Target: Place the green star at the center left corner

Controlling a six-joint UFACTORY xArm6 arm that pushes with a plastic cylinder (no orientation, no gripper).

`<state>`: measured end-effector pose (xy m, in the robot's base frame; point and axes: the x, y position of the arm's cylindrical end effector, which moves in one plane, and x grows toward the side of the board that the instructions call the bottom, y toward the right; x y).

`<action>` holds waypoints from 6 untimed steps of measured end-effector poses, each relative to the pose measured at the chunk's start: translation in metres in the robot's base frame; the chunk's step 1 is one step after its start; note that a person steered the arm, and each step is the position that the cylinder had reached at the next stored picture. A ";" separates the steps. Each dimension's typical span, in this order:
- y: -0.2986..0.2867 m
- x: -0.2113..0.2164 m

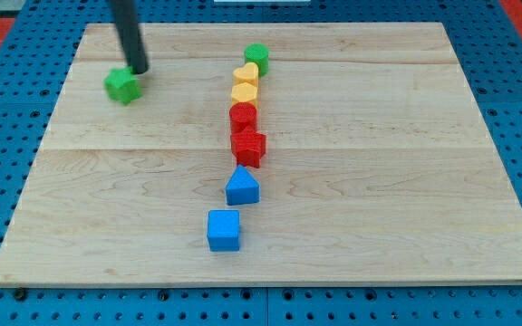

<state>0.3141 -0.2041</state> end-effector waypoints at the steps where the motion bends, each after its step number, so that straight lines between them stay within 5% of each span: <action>1: -0.028 0.058; 2: -0.031 0.034; 3: -0.031 0.058; 4: 0.019 0.034; 5: 0.061 -0.058; 6: 0.182 -0.091</action>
